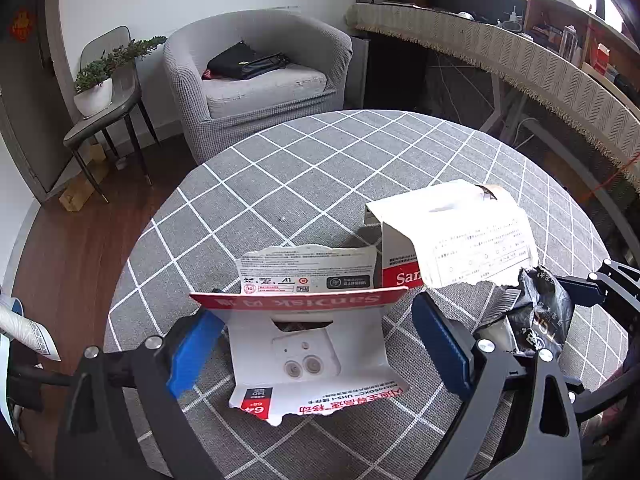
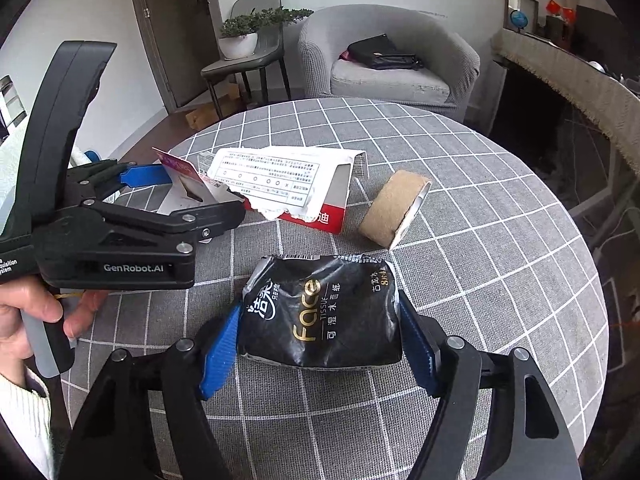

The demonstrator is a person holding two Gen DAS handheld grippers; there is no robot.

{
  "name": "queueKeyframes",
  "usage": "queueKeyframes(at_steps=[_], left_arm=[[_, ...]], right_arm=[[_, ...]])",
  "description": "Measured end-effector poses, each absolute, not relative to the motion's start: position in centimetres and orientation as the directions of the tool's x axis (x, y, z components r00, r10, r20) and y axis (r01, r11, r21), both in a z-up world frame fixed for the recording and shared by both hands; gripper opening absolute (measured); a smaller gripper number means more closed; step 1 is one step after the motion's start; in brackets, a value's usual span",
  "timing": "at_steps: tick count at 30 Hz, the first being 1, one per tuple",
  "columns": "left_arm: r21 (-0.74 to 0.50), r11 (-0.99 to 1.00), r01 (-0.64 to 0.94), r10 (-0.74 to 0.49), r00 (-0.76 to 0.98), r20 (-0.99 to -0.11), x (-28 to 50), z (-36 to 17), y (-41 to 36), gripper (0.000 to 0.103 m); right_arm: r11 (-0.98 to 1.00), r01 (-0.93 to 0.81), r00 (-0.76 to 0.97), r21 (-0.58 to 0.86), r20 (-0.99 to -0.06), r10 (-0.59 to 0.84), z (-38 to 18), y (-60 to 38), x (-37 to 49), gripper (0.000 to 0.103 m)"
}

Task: Collect trash
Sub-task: 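Grasp the black Face tissue packet with the right tool while the left tool grasps the SanDisk box, then carry the SanDisk box in the left tool while the right tool carries the tissue packet over the bin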

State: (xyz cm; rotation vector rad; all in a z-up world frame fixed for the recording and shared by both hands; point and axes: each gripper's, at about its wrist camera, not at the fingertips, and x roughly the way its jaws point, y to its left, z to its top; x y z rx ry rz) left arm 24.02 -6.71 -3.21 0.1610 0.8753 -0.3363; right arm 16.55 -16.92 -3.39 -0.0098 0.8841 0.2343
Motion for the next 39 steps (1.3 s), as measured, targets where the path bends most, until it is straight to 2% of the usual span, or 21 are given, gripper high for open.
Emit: queueKeyframes(at_steps=[5, 10, 27, 39], left_arm=[[-0.036, 0.949, 0.314, -0.222, 0.581, -0.783, 24.6, -3.5, -5.6, 0.078], [-0.081, 0.953, 0.291, -0.245, 0.587, -0.771, 24.2, -3.2, -4.4, 0.078], [-0.06, 0.981, 0.182, -0.169, 0.675, -0.718, 18.6, -0.8, -0.4, 0.078], [-0.006, 0.999, 0.042, -0.035, 0.732, -0.68, 12.7, 1.3, 5.7, 0.078]], right_arm=[[0.971, -0.211, 0.608, 0.114, -0.762, 0.221, -3.1, -17.4, 16.2, 0.073], [0.971, -0.207, 0.61, 0.116, -0.761, 0.221, -3.0, -17.6, 16.1, 0.073], [0.953, -0.267, 0.632, 0.144, -0.721, 0.286, -1.6, -14.2, 15.1, 0.073], [0.916, -0.362, 0.64, 0.171, -0.669, 0.378, -0.6, -9.0, 13.5, 0.073]])
